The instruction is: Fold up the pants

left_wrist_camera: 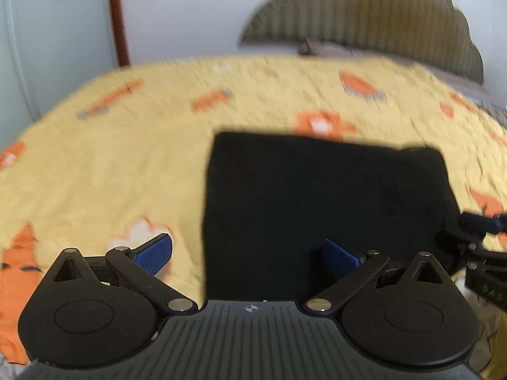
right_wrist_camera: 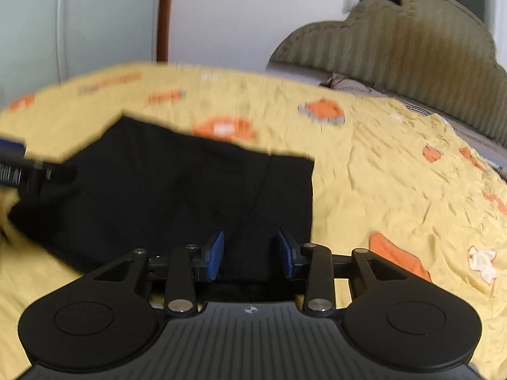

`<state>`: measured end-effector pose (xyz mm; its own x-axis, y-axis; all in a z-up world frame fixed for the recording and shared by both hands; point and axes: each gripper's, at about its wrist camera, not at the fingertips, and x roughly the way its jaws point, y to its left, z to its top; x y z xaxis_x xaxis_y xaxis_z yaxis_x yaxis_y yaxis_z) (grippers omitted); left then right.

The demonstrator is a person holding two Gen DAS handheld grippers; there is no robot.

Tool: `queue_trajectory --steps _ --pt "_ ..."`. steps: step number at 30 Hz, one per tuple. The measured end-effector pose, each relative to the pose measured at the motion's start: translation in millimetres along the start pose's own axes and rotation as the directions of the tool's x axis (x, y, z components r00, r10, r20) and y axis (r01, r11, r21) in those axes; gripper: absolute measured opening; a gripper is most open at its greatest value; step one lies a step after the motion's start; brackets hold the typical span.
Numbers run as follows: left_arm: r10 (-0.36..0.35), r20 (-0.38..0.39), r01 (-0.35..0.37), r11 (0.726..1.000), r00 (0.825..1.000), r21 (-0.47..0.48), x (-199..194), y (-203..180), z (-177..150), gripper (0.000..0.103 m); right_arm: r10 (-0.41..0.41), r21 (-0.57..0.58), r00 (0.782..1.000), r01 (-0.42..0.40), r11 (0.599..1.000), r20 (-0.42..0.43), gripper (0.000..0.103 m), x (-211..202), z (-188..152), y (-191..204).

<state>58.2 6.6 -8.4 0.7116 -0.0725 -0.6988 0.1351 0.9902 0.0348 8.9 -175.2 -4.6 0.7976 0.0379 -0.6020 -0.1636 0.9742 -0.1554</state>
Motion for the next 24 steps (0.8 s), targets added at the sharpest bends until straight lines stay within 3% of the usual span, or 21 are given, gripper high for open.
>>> queue_trajectory --steps 4,8,12,14,16,18,20,22,24 --pt "-0.051 -0.009 0.051 0.998 0.999 -0.031 3 6 -5 0.102 0.048 0.052 0.999 -0.049 0.997 0.012 0.036 -8 11 -10" --pt "-0.058 0.022 0.059 0.997 0.998 -0.044 6 12 23 0.102 0.033 0.176 0.998 -0.042 0.984 0.051 0.041 3 35 -43" --pt "-0.038 0.018 0.038 0.998 0.999 -0.040 22 12 57 0.102 0.043 0.284 0.999 -0.043 0.958 0.009 0.047 38 51 -74" --pt "-0.037 0.003 0.037 0.999 0.999 -0.029 36 9 70 0.102 0.122 0.386 0.992 -0.115 0.915 0.005 0.048 55 53 -92" --pt "-0.041 -0.025 0.040 0.999 0.999 -0.026 50 8 80 0.102 0.233 0.487 0.972 -0.213 0.847 0.019 0.048 69 52 -106" --pt "-0.035 -0.058 0.033 0.999 0.998 -0.032 66 6 87 0.102 0.304 0.530 0.952 -0.275 0.802 0.035 0.042 78 52 -111" --pt "-0.013 -0.077 0.010 0.999 0.997 -0.038 80 4 90 0.102 0.287 0.504 0.958 -0.256 0.825 0.016 0.016 82 55 -107" --pt "-0.001 -0.080 -0.003 0.999 0.997 -0.044 90 4 91 0.102 0.208 0.440 0.978 -0.187 0.878 0.002 0.013 78 58 -102" --pt "-0.004 -0.076 -0.001 0.998 0.997 -0.061 99 6 91 0.103 0.176 0.410 0.984 -0.160 0.898 -0.002 0.012 81 61 -100"
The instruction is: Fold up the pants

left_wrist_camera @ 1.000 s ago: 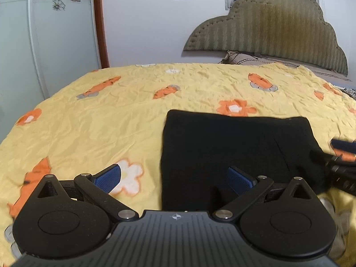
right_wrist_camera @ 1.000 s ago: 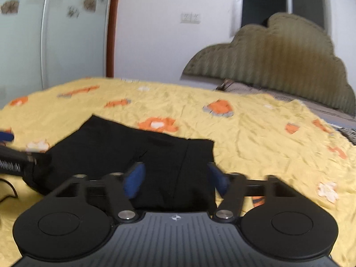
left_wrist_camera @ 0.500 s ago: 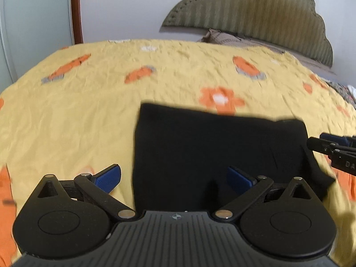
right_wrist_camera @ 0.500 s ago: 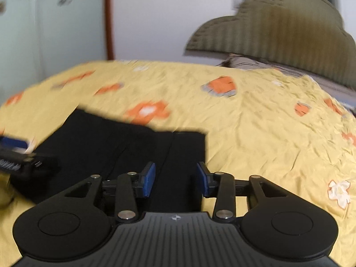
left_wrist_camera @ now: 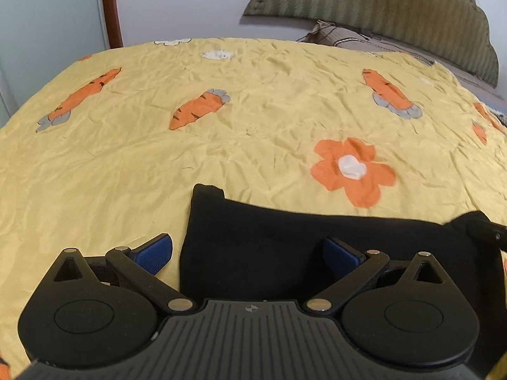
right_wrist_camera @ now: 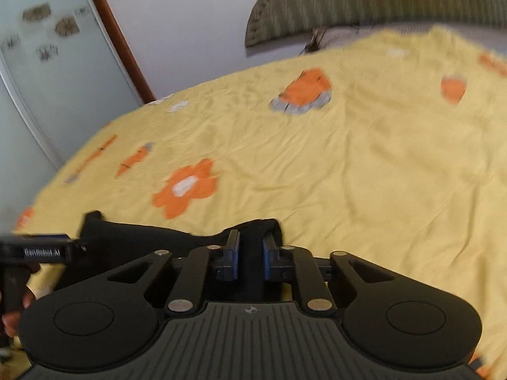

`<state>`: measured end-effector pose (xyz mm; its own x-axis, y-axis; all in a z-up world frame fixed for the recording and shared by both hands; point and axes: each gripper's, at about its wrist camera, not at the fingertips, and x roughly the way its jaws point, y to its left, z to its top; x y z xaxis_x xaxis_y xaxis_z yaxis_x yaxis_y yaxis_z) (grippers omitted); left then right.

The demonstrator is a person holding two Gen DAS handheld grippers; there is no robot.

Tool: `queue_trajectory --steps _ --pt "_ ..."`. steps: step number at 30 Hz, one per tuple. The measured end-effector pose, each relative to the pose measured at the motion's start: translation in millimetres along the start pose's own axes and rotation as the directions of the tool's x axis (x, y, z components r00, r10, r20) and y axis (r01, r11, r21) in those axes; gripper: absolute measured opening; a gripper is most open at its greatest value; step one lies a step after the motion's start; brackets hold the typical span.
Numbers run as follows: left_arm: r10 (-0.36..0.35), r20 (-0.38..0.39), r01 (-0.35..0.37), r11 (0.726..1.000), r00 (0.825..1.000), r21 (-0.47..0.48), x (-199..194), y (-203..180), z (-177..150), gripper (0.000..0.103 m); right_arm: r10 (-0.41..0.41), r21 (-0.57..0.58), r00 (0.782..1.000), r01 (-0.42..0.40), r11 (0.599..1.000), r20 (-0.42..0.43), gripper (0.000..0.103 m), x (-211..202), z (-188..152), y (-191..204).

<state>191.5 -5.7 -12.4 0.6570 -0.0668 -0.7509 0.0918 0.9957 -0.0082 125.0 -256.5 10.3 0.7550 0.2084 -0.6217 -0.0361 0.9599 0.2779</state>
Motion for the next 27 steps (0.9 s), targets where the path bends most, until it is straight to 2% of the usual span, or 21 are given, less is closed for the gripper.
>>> queue_trajectory --steps 4,5,6,8,9,11,13,15,16,17,19,21,24,27 --pt "-0.024 -0.044 0.022 0.999 0.999 -0.031 11 5 3 0.101 -0.068 -0.072 0.998 0.066 0.995 -0.013 0.014 15 -1 10" --pt "-0.034 -0.036 0.033 0.999 0.999 -0.036 4 8 1 0.101 -0.077 -0.086 0.997 0.076 0.993 -0.006 0.021 12 -1 13" --pt "-0.041 -0.024 0.040 0.999 0.999 -0.030 -4 10 -1 0.102 -0.106 -0.092 0.994 0.107 0.990 0.012 0.025 4 -2 16" --pt "-0.039 0.007 0.039 0.999 0.999 -0.008 -23 13 -8 0.102 -0.199 -0.166 0.976 0.212 0.963 0.094 0.027 -19 -5 28" --pt "-0.035 0.021 0.035 0.999 0.999 0.001 -30 12 -11 0.102 -0.200 -0.207 0.973 0.221 0.953 0.117 0.027 -29 -8 36" --pt "-0.015 0.030 0.013 0.999 0.999 0.035 -35 4 -18 0.103 -0.080 -0.241 0.994 0.095 0.966 0.068 0.027 -36 -12 45" --pt "0.024 0.054 -0.030 0.992 0.998 0.120 -30 -11 -25 0.103 0.012 -0.271 1.000 -0.017 0.962 -0.023 0.027 -27 -19 54" --pt "0.067 0.073 -0.081 0.974 0.995 0.213 -20 -23 -29 0.103 -0.049 -0.330 0.999 0.040 0.943 -0.021 0.032 -10 -27 57" --pt "0.076 0.076 -0.091 0.971 0.994 0.219 -20 -24 -30 0.103 -0.078 -0.313 0.997 0.072 0.947 -0.008 0.049 -6 -26 54" --pt "0.079 0.083 -0.094 0.974 0.993 0.205 -24 -24 -30 0.103 -0.101 -0.274 0.995 0.096 0.957 -0.002 0.056 -7 -24 51" --pt "0.063 0.090 -0.079 0.980 0.994 0.181 -33 -22 -29 0.103 -0.102 -0.232 0.994 0.107 0.967 0.032 0.056 -20 -23 51" --pt "0.048 0.090 -0.063 0.983 0.995 0.171 -39 -22 -30 0.103 -0.098 -0.247 0.993 0.111 0.963 0.063 0.056 -36 -28 60" --pt "0.042 0.075 -0.055 0.984 0.996 0.170 -43 -24 -36 0.103 -0.056 -0.268 0.997 0.067 0.961 0.046 0.056 -46 -40 73" --pt "0.035 0.048 -0.043 0.985 0.998 0.168 -43 -26 -43 0.103 -0.086 -0.298 0.996 0.087 0.950 0.015 0.055 -36 -54 79"
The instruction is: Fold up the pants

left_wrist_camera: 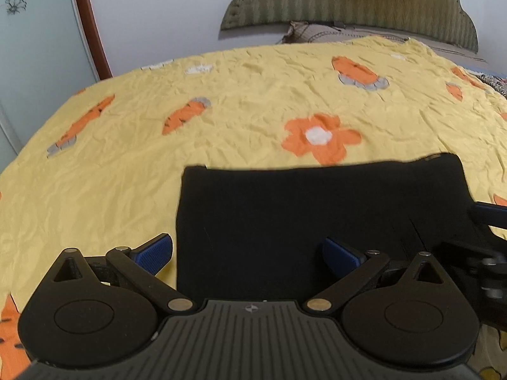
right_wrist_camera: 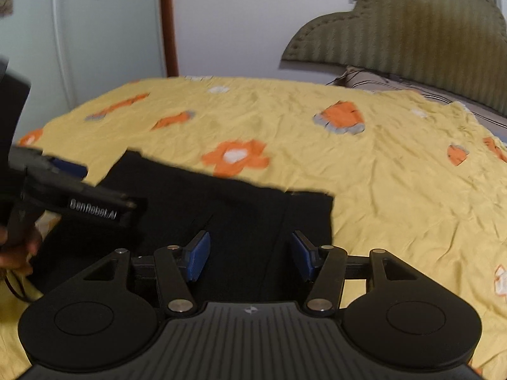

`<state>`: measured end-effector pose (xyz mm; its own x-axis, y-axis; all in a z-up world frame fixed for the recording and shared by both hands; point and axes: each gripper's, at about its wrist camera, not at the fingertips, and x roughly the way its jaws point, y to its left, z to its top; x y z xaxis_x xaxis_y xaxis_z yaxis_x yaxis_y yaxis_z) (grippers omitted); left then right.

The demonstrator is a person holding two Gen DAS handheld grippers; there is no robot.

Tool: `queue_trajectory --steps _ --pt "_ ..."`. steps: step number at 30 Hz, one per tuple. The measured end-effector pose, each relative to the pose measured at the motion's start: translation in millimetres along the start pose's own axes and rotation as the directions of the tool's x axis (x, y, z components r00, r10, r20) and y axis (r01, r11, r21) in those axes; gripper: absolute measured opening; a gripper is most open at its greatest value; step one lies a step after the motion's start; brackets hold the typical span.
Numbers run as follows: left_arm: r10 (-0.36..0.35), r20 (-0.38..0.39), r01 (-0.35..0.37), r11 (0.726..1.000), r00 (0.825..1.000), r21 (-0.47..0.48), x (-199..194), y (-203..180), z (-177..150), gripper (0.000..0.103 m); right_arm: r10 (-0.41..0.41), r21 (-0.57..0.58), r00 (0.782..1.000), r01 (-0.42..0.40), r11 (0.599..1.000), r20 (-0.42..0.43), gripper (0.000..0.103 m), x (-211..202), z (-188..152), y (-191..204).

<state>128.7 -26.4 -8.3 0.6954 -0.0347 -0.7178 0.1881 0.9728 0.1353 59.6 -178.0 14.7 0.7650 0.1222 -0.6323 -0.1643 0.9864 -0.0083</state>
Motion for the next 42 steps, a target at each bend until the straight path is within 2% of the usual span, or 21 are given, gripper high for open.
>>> queue_trajectory --steps 2,7,11,17,19,23,30,36,42 --pt "0.007 -0.006 -0.007 1.000 1.000 -0.002 -2 -1 -4 0.103 -0.044 -0.011 0.999 0.044 0.999 -0.001 0.055 7 -6 -1" --pt "0.016 0.000 -0.016 1.000 1.000 -0.001 -16 0 -15 0.103 -0.049 0.020 0.998 0.048 0.999 0.030 0.055 -10 -7 2" --pt "0.005 0.002 -0.005 1.000 1.000 -0.024 -30 4 -34 0.103 -0.095 -0.009 0.996 0.095 0.995 -0.001 0.055 -6 -17 1" --pt "0.001 0.024 0.002 0.996 1.000 -0.093 -50 9 -61 0.103 -0.052 0.036 0.997 0.051 0.998 0.051 0.055 -37 -28 8" --pt "-0.001 0.021 0.003 0.995 1.000 -0.104 -50 8 -62 0.103 -0.038 0.033 0.998 0.036 0.999 0.048 0.055 -35 -32 11" --pt "0.004 0.008 -0.003 0.992 1.000 -0.128 -48 8 -62 0.103 -0.086 0.030 0.996 0.085 0.996 0.037 0.055 -21 -38 8" --pt "0.024 0.012 -0.022 0.989 1.000 -0.145 -48 6 -63 0.103 -0.086 0.058 0.995 0.083 0.995 0.057 0.055 -39 -38 9" --pt "0.046 0.027 -0.042 0.993 0.999 -0.111 -52 0 -63 0.103 -0.102 0.031 0.994 0.100 0.994 0.046 0.055 -35 -44 9" --pt "0.055 0.034 -0.051 0.993 0.998 -0.102 -56 -3 -65 0.103 -0.074 0.052 0.994 0.070 0.996 0.080 0.055 -49 -42 12"
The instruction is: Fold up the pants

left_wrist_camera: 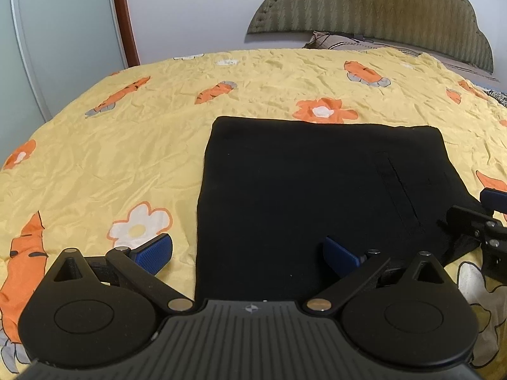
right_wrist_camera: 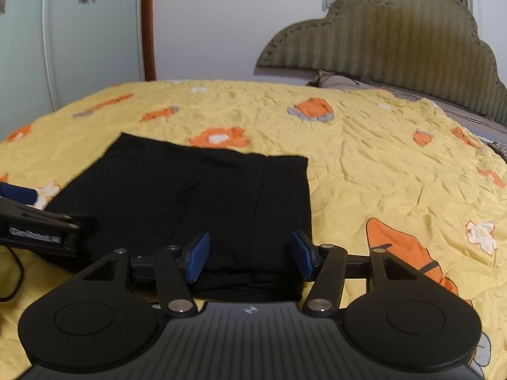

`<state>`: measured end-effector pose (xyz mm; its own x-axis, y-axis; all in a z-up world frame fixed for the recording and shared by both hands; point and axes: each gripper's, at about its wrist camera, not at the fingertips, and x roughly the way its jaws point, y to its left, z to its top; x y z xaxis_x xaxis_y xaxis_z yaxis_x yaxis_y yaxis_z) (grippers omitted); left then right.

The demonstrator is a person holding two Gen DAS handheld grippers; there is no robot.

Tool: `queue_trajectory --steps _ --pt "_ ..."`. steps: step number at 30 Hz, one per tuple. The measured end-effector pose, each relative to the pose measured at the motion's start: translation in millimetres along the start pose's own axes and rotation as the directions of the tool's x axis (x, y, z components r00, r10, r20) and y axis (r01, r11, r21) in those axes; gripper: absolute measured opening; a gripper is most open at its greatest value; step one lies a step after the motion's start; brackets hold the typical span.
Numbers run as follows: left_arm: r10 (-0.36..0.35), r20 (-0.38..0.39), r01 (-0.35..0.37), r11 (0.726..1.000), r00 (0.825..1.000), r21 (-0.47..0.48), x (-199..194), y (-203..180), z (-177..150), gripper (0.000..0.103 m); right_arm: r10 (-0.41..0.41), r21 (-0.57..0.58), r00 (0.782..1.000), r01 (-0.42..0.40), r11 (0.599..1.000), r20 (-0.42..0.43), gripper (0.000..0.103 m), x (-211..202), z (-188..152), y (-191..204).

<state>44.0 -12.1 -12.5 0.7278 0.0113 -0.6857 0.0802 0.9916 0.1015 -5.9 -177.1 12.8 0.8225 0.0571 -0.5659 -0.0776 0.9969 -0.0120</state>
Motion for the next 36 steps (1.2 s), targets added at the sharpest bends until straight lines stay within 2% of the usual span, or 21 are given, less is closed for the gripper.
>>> queue_trajectory --steps 7,11,28,31,36 --pt "-0.038 -0.010 0.038 0.999 0.999 -0.035 -8 -1 -4 0.103 -0.020 -0.006 1.000 0.020 1.000 -0.011 0.055 -1 -5 0" --pt "-0.052 -0.006 0.052 0.998 0.999 -0.043 -14 0 -9 0.103 0.000 0.012 1.000 0.000 1.000 0.005 0.056 -11 -4 1" --pt "-0.064 -0.006 0.064 0.997 0.998 -0.046 -31 4 -20 0.103 0.028 0.003 0.999 -0.028 1.000 -0.019 0.056 -25 -16 12" --pt "-0.065 -0.008 0.065 0.996 0.998 -0.054 -34 6 -22 0.103 0.025 0.006 0.999 -0.024 1.000 -0.022 0.060 -28 -19 13" --pt "-0.059 -0.009 0.059 0.997 0.998 -0.054 -38 6 -28 0.103 0.027 0.006 0.999 -0.027 1.000 -0.024 0.061 -32 -22 15"
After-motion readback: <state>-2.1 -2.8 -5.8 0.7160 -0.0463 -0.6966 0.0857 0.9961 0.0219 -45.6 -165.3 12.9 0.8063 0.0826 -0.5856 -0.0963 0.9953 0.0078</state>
